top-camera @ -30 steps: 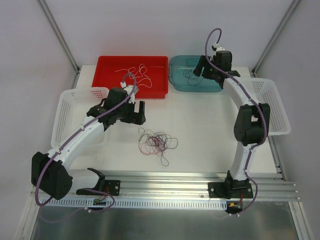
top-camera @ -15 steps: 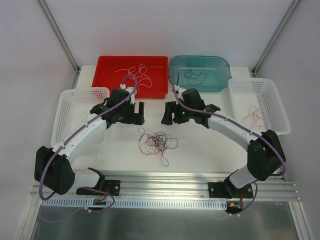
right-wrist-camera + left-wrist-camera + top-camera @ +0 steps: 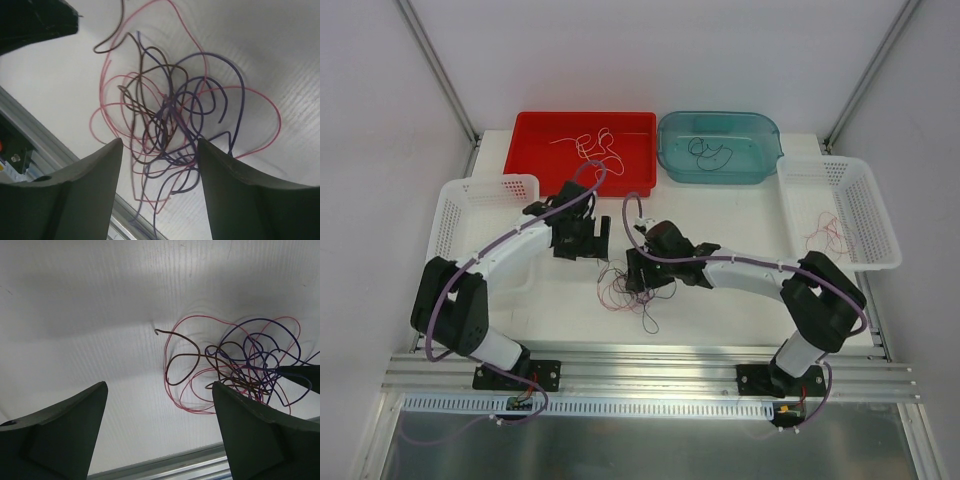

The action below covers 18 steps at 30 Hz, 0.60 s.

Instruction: Untangle the cables

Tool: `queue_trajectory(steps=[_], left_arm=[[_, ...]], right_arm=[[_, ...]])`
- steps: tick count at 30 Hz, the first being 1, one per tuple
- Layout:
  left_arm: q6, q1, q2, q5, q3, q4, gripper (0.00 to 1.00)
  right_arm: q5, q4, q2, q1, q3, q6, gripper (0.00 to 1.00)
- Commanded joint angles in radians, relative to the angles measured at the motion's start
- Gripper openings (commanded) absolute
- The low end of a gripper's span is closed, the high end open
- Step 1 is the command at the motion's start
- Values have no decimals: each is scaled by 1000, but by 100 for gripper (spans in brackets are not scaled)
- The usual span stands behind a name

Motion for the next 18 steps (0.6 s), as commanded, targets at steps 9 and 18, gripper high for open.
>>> queue_trajectory(steps=[9, 18], left_arm=[[-62, 5, 146, 103, 64, -18, 78], [-85, -52, 189, 110, 76, -17, 68]], right_arm=[[96, 87, -11, 1, -79, 28, 33], [102, 87, -22, 2, -89, 28, 22]])
